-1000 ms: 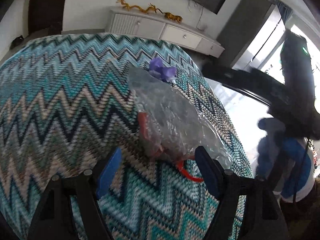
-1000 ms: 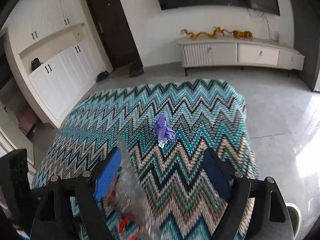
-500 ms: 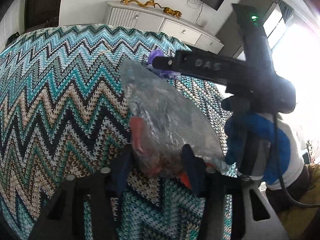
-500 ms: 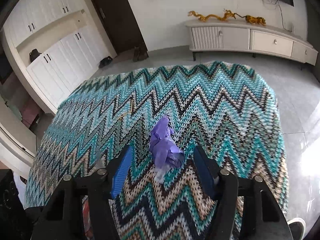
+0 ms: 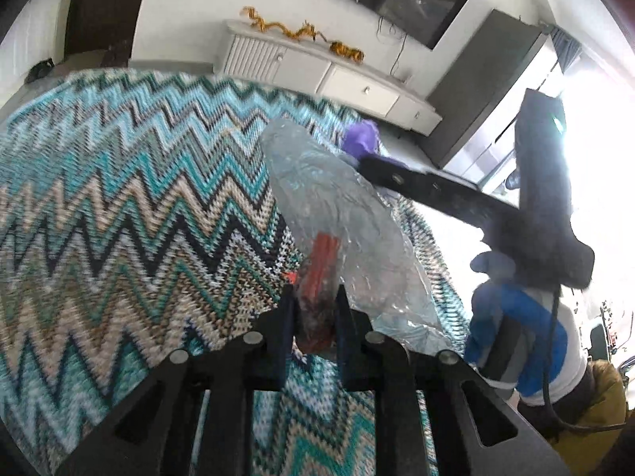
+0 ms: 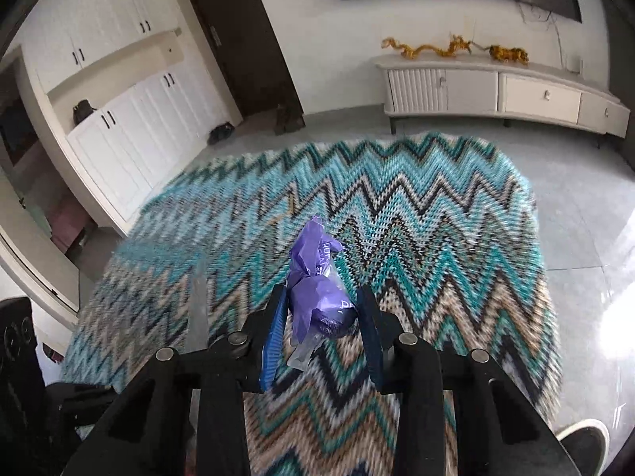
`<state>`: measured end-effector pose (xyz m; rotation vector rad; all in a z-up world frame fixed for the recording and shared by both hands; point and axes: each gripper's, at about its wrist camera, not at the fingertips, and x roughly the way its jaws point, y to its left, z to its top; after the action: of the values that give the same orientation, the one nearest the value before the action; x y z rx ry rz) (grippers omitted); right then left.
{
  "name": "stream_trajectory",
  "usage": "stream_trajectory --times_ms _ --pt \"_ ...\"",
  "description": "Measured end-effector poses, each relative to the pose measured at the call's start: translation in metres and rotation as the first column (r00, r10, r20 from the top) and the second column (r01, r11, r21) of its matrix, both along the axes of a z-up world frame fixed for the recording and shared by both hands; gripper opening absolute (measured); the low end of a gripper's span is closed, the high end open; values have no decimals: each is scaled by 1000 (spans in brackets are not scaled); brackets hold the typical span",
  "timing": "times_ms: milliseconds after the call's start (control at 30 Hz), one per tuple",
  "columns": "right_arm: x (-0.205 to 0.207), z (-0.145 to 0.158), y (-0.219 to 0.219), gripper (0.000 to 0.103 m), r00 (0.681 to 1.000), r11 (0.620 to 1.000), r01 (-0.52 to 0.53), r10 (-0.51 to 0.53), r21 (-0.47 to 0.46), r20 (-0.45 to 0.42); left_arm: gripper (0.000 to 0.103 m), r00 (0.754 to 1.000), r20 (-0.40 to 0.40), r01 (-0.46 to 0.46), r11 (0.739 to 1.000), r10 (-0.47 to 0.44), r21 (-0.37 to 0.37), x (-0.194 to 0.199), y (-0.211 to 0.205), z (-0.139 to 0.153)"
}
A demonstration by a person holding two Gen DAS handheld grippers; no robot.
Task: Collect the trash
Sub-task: 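Grasp the clear bag with red handle in the left gripper while the right grasps the purple glove, then carry the bag and purple glove over the bin and open both grippers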
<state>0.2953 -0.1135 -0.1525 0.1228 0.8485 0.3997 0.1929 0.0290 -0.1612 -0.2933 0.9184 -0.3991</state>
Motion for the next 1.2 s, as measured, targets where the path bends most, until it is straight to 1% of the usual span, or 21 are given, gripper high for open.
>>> stream_trajectory --times_ms 167,300,433,533,600,700,900,1033,1200 --pt "-54 41 -13 35 996 1000 24 -25 14 87 16 995 87 -42 999 42 -8 -32 17 35" --pt "-102 74 -33 35 984 997 70 -75 40 159 16 987 143 -66 998 69 -24 -55 27 58" --pt "-144 96 -57 35 968 988 131 -145 79 204 16 976 194 -94 995 97 -24 -76 34 75" --pt "-170 109 -77 35 953 981 181 -192 71 232 16 967 225 -120 993 120 -15 -87 37 86" --pt "-188 116 -88 35 943 975 211 -222 68 250 16 956 257 -146 989 140 5 -98 38 95" --pt "-211 122 -102 35 927 965 252 -262 71 269 16 944 282 -182 983 172 10 -110 39 104" --pt "-237 119 -130 35 903 945 319 -324 66 280 16 915 339 -255 965 219 64 -132 26 120" --pt "-245 112 -150 35 892 932 353 -360 77 274 16 902 372 -270 958 218 94 -136 8 128" --pt "-248 103 -172 35 881 921 380 -390 87 267 16 898 397 -261 956 191 131 -143 -19 133"
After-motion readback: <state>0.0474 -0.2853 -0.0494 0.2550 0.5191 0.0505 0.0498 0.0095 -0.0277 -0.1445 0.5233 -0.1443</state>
